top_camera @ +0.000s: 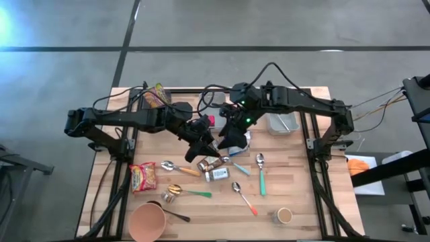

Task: Pick & Place Food Item
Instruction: Put the right brown seasoning bottle into the left gray bin

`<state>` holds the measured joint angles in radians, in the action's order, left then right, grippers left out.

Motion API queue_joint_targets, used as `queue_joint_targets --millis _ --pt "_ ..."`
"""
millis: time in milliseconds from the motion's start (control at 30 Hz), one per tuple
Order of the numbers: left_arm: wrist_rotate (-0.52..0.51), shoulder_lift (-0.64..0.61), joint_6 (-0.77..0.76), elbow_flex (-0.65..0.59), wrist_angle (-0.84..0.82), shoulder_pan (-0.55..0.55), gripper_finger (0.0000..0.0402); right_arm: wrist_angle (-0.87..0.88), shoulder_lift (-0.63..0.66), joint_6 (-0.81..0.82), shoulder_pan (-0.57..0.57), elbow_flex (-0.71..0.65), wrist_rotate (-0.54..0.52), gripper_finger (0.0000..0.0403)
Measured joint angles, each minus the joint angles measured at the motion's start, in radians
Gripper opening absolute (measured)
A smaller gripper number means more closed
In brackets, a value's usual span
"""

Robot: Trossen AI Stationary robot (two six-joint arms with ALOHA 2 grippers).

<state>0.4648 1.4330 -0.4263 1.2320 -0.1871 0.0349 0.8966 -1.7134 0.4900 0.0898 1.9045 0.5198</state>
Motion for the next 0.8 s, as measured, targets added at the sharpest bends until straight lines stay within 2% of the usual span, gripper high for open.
queue_joint_targets --millis 267,633,733,800 --pt "0.000 0.000 0.007 0.000 0.002 0.000 0.0178 -0.013 0.003 0.008 -0.007 0.001 -0.027 0.0355" --pt "-0.012 0.000 -0.061 0.000 0.033 0.014 0.0178 -0.014 0.002 0.009 -0.007 0.001 -0.035 0.0211" --pt "-0.011 0.000 -0.063 0.000 0.034 0.014 0.0178 -0.013 0.002 0.009 -0.008 0.001 -0.052 0.0179" --pt "-0.011 0.000 -0.065 0.000 0.031 0.014 0.0178 -0.013 0.002 0.007 -0.008 0.001 -0.052 0.0173"
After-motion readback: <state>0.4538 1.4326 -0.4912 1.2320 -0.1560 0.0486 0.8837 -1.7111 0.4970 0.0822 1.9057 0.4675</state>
